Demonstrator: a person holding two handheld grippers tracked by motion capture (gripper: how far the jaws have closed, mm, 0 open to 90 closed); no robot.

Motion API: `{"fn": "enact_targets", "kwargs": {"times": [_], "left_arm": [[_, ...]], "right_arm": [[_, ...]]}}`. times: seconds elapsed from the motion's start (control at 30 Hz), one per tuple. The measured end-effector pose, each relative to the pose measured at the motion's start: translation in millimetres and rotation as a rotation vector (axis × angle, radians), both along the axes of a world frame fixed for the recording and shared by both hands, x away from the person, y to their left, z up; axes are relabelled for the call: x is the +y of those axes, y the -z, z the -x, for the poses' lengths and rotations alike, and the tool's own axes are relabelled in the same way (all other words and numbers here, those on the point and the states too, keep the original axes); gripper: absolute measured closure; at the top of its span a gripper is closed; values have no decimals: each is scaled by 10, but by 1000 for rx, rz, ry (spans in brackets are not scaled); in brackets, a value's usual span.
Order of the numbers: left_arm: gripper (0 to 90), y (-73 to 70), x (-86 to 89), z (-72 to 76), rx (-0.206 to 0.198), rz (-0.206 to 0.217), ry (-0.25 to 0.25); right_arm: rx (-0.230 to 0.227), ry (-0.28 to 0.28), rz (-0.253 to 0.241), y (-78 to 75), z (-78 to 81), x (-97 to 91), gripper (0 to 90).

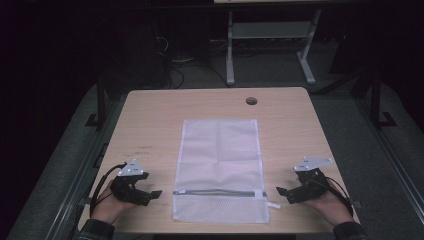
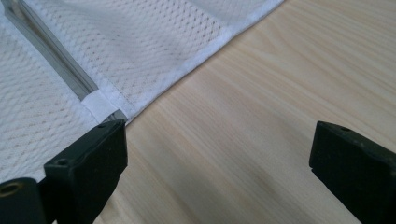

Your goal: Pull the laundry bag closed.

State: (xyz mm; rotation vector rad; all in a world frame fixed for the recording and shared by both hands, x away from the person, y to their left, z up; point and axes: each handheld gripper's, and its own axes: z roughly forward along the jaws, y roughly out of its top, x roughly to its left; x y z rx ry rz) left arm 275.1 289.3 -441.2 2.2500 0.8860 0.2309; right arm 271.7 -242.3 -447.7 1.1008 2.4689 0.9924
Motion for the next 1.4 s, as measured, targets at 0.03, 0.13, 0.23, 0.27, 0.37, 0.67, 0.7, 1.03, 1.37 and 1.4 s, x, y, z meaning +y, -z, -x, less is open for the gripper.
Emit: {"fn": "enact_targets", "kwargs": {"times": [0.03, 0.13, 0.23, 0.27, 0.37, 0.67, 0.7, 1.03, 1.37, 1.4], "left_arm": [[134, -7, 0, 1, 0, 2, -1], [135, -18, 5, 2, 2, 2, -3], [135, -29, 11, 6, 7, 10, -13], [135, -31, 13, 7, 8, 9, -15], [136, -30, 8, 11, 12, 3, -5], [136, -33, -37, 10, 25, -8, 12], [136, -30, -44, 9, 24, -9, 12], [136, -35, -55, 17, 24, 3, 18], [136, -29, -64, 25, 33, 2, 30], [136, -29, -64, 25, 33, 2, 30]], "right_arm": [[-1, 1, -2, -12, 4, 1, 41], [-3, -7, -7, -42, 4, 9, 49], [-9, -16, -8, -63, 2, 25, 52], [-9, -16, -8, -63, 2, 25, 52], [-9, -31, -13, -85, 8, 64, 56], [-12, -87, -24, -132, 15, 235, 61], [-11, -119, -15, -137, 16, 305, 61], [-18, -189, -40, -193, -16, 518, 63], [-16, -252, -58, -222, -79, 758, 64], [-16, -252, -58, -222, -79, 758, 64]]}}
